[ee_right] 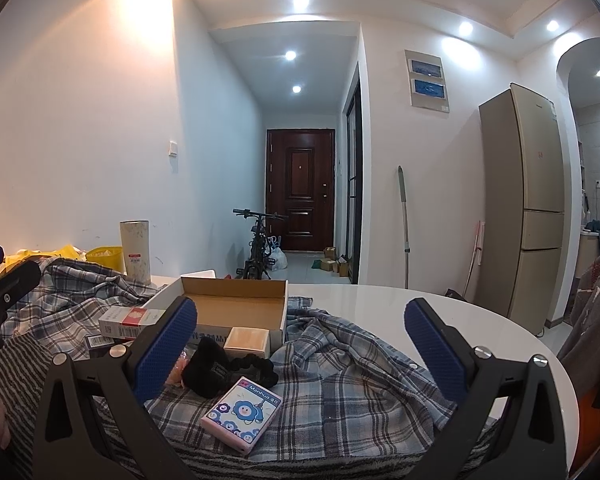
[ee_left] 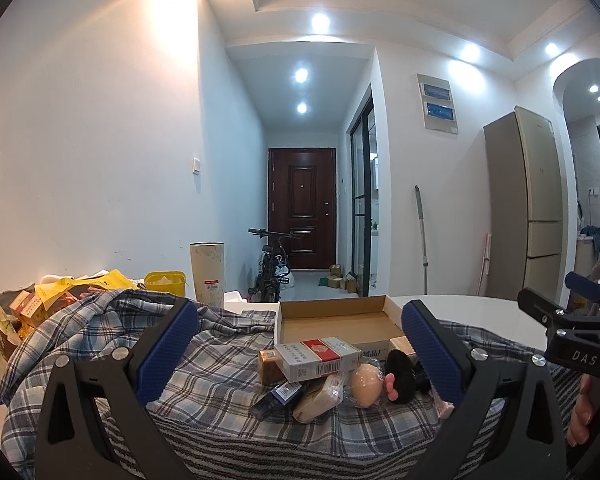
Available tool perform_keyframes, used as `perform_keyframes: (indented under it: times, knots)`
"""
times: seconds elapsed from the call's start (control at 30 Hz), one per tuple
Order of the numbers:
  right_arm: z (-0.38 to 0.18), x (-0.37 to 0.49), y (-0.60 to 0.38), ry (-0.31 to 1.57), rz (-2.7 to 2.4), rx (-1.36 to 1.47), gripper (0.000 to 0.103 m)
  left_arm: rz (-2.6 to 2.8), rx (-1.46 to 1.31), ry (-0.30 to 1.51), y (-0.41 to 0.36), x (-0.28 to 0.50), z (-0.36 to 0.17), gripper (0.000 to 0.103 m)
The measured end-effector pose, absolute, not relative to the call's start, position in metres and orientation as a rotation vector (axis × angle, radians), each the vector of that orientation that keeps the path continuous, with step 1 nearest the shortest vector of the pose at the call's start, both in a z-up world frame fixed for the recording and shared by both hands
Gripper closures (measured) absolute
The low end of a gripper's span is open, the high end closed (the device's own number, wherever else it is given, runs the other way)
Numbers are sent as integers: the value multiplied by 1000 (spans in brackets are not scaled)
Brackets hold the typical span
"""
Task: Organize objects
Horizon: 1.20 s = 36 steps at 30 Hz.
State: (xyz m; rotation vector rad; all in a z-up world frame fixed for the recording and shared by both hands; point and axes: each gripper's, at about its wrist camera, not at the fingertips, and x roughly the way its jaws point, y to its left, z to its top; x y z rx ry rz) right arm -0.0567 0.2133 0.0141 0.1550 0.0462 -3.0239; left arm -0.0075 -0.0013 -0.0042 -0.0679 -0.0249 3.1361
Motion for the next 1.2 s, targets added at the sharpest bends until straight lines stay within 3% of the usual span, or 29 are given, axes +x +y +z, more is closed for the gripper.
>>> perform_keyframes:
  times: [0.17,0.33,0.57,0.67,0.9,1.2]
  knots:
    - [14,-57,212,55,-3017,156,0,3133,-129,-69,-7,-7,3,0]
    - [17,-51,205,105,-3042,110,0,3020,-253,-245,-28,-9,26,0]
    - [44,-38,179,333,-3038,49,0,3099,-201,-42,-24,-12,87,0]
    - [67,-43,168,388,-2979,74,0,3050,-257,-47,-17,-28,109,0]
    - [114,-76,175,98,-2913,203,0,3070,-338,-124,-5,-66,123,0]
    - [104,-125,194,-21,-2892,384,0,3097,-445,-27,1,-97,92,0]
